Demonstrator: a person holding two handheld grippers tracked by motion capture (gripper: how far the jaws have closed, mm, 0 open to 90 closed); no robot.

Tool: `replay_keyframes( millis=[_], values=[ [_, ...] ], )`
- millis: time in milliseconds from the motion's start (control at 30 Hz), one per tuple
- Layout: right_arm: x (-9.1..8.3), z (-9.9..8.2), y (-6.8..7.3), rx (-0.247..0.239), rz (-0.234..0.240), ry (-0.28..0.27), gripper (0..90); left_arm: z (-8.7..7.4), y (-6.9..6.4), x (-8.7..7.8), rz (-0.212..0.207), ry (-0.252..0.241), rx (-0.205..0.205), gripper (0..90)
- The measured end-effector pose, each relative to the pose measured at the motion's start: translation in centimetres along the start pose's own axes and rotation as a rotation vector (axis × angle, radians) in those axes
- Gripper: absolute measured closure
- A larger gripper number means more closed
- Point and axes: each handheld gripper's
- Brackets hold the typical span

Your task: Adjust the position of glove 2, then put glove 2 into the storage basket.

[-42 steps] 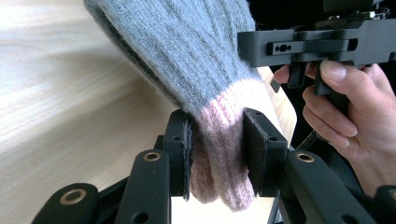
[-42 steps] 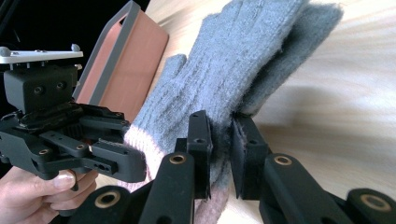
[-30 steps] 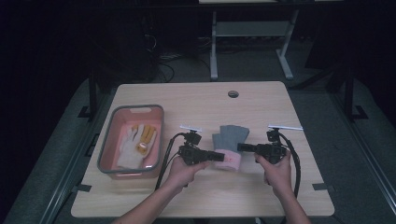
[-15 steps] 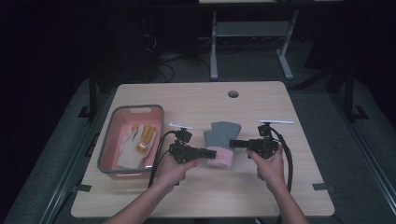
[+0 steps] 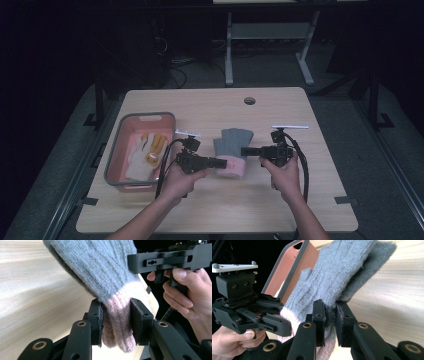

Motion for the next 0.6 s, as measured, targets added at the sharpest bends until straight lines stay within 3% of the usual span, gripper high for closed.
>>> replay_keyframes(
  millis=[400,600],
  values=[
    [0.5,0.3,0.3,-0.006,-0.004,0.012,79.0,0.2,0.2,-0.6,0.009,-0.008,0.004,65.0],
    [0.9,0.8,1.4,-0.026,0.003,0.015,79.1,0.3,0.2,-1.3,0.010,-0.020,0.006,65.1]
  ],
)
Point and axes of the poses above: each handheld gripper's, and its own axes: x roughly forward along the jaws, z roughly out of its top, y roughly to its left, and after that the axes turned 5 degrees about -y, right-handed
